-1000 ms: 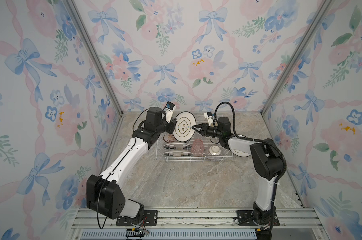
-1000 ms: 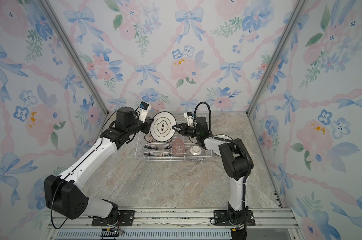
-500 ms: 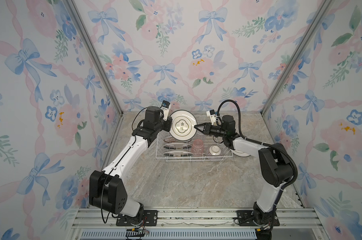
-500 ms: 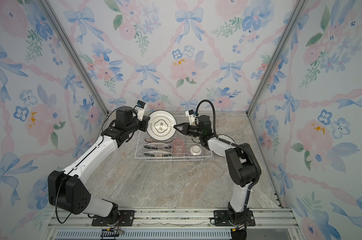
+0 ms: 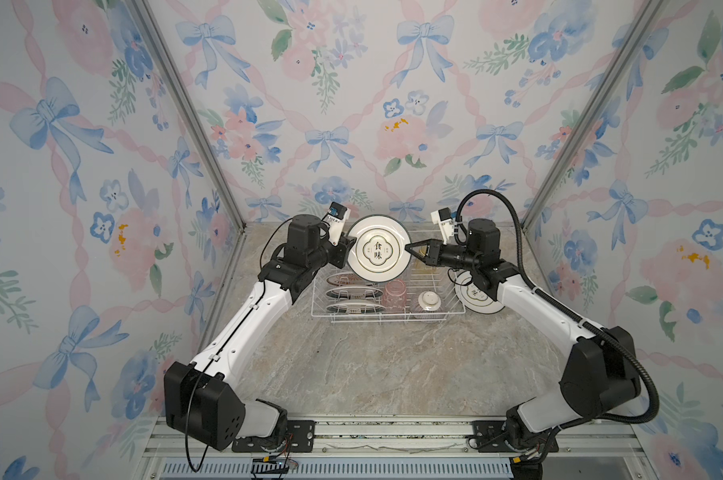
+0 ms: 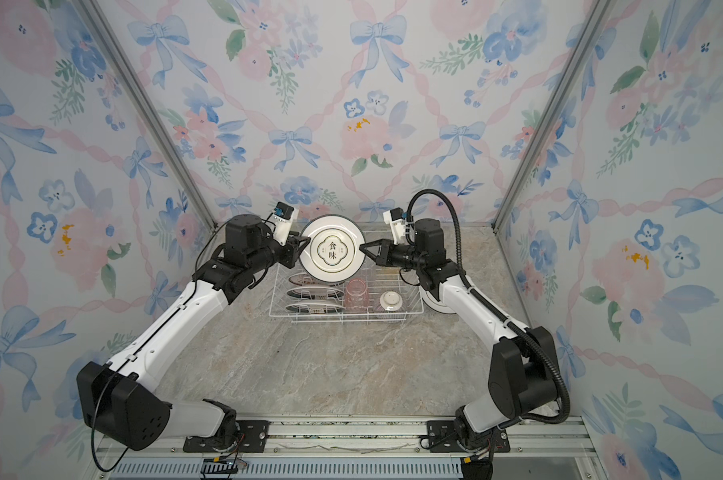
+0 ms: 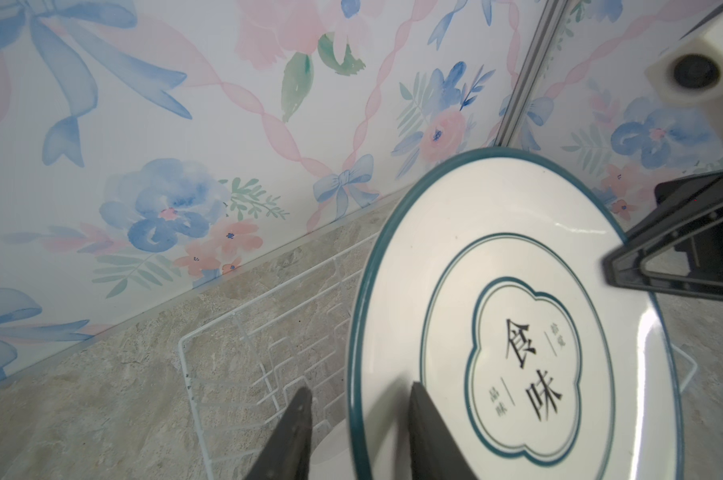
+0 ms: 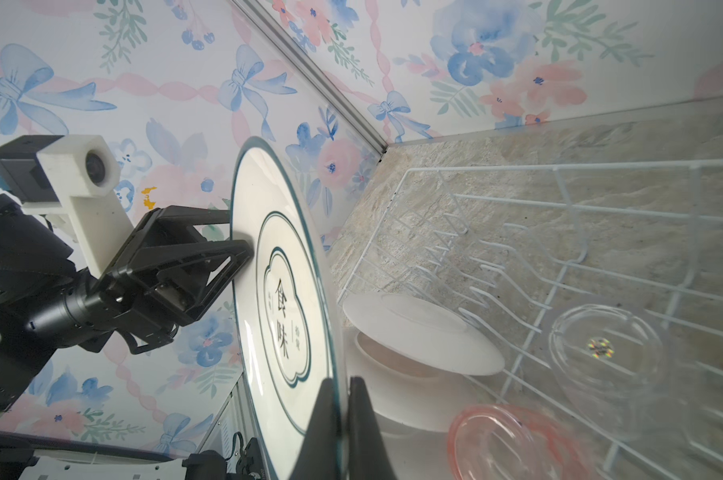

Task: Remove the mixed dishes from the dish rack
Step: 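Grasp the plate's rim with the right gripper, then open the left gripper, then carry the plate with the right gripper toward the placed plate beside the rack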

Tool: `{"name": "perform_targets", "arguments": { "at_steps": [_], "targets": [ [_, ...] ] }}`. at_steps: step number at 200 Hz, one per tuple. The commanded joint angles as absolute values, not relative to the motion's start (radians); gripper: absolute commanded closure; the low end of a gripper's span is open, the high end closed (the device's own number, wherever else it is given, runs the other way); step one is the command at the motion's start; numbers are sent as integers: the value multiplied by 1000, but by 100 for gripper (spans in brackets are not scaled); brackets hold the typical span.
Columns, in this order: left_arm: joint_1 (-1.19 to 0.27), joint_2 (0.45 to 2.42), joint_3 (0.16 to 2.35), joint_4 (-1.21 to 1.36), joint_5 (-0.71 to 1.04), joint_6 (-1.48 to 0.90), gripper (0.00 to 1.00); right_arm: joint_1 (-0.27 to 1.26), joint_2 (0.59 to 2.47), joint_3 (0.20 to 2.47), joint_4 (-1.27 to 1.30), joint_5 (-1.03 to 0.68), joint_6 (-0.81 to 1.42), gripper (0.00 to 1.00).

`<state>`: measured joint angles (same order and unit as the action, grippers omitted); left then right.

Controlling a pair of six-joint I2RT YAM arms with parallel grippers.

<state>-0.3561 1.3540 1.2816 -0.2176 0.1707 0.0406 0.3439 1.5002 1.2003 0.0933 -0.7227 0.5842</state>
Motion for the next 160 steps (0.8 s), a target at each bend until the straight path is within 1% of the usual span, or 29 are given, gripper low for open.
{"name": "perform_targets", "arguments": {
  "at_steps": [1, 30, 50, 65, 90, 107, 120, 139, 153, 160],
  "targets": [
    [-354, 1330, 1285, -242, 189, 51, 64, 321, 1414, 1217, -44, -717, 489, 100],
    [-353, 1314, 1284, -242, 167, 47, 64, 300, 1323, 1235, -231, -617, 407, 100],
    [-354, 1306, 1278, -259, 119, 52, 64, 235, 1252, 1231, -341, -559, 381, 100],
    [-356, 1310, 1276, -297, 77, 59, 65, 143, 1190, 1212, -392, -540, 380, 100],
    [-375, 1309, 1264, -363, -12, 72, 65, -85, 1105, 1173, -466, -527, 410, 100],
    [-394, 1306, 1254, -403, -71, 72, 65, -253, 1087, 1142, -521, -515, 420, 100],
    [-404, 1307, 1247, -427, -102, 69, 65, -353, 1101, 1113, -549, -526, 419, 100],
    [-411, 1308, 1239, -452, -126, 60, 65, -431, 1139, 1060, -565, -523, 406, 100],
    [-413, 1305, 1231, -457, -123, 57, 59, -449, 1162, 1003, -538, -507, 410, 100],
    [-411, 1302, 1229, -457, -116, 58, 59, -450, 1173, 980, -525, -493, 411, 100]
  ]
}}
